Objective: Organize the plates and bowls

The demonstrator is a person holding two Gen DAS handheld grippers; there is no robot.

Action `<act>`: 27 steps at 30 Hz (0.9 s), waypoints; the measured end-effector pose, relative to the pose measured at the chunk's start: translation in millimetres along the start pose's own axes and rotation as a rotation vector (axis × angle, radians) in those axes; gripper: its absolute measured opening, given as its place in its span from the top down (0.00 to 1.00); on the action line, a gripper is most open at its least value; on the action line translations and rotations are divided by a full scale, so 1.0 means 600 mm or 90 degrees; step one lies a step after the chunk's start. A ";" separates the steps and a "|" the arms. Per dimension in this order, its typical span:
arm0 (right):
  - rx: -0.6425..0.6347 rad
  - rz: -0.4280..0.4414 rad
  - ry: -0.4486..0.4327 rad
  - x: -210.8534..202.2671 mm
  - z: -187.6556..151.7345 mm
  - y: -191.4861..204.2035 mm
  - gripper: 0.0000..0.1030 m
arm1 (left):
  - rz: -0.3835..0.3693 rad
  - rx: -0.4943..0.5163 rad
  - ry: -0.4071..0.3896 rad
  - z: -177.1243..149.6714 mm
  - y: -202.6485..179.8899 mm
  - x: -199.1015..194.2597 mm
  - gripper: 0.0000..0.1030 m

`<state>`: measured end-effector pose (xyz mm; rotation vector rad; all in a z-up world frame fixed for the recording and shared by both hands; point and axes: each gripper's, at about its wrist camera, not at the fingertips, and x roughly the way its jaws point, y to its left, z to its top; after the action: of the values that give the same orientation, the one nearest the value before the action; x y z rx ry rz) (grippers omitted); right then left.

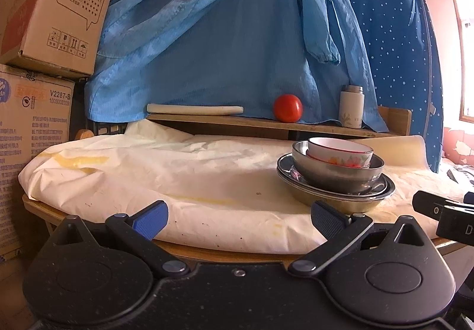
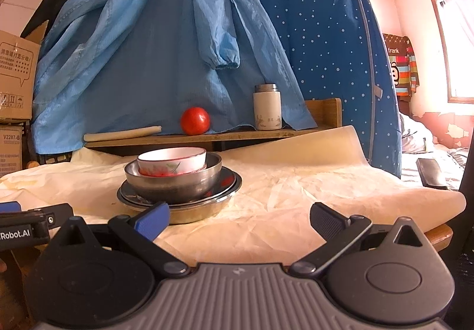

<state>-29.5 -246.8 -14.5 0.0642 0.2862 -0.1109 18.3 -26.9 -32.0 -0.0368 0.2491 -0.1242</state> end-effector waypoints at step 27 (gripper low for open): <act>0.004 -0.001 0.007 0.000 -0.002 0.003 0.00 | 0.001 -0.002 0.006 -0.006 0.002 0.004 0.01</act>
<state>-29.4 -245.1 -15.7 0.0713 0.2967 -0.1134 19.9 -26.2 -35.9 -0.0383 0.2589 -0.1221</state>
